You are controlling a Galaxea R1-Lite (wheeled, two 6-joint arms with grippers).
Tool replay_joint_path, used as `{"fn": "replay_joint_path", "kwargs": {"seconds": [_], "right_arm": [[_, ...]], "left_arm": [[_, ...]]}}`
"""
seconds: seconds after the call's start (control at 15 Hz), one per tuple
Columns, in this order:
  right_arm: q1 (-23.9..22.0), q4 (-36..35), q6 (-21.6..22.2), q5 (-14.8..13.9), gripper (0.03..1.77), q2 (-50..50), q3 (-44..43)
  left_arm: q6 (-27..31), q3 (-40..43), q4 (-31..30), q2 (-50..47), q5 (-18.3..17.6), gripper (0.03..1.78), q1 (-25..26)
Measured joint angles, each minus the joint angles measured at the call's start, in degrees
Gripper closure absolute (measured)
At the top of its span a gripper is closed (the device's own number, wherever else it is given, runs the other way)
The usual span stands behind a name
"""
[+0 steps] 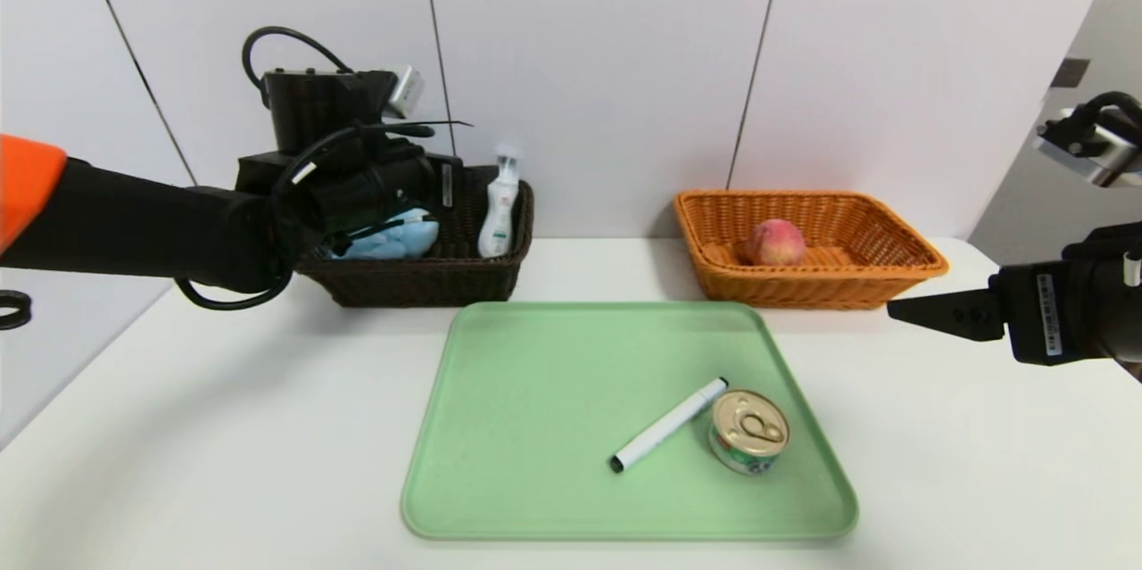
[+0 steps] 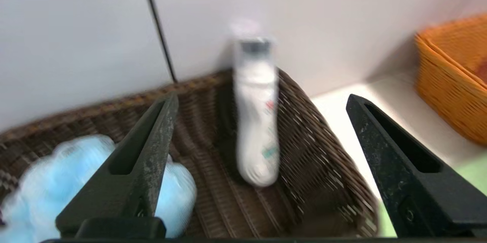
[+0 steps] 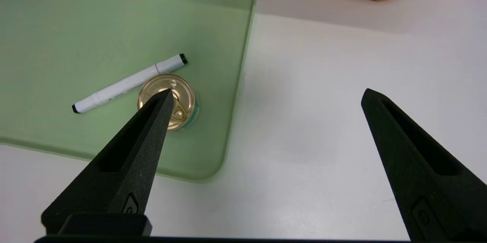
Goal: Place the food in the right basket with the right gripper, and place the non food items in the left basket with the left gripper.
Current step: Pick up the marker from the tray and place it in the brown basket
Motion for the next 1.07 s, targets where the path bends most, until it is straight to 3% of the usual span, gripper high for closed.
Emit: {"fn": "replay_joint_path", "kwargs": {"seconds": [0.27, 0.8, 1.07], "right_arm": [[-0.1, -7.8, 0.0, 0.1, 0.10, -0.2, 3.2], [-0.1, -8.2, 0.1, 0.3, 0.10, 0.6, 4.8], [-0.1, -8.5, 0.1, 0.6, 0.10, 1.1, 4.7]], "left_arm": [[-0.3, 4.5, 3.9, -6.0, 0.1, 0.19, -4.7], [-3.6, 7.9, 19.2, -12.2, 0.1, 0.14, -21.4], [-3.2, 7.0, 27.6, -11.7, -1.4, 0.14, -26.6]]}}
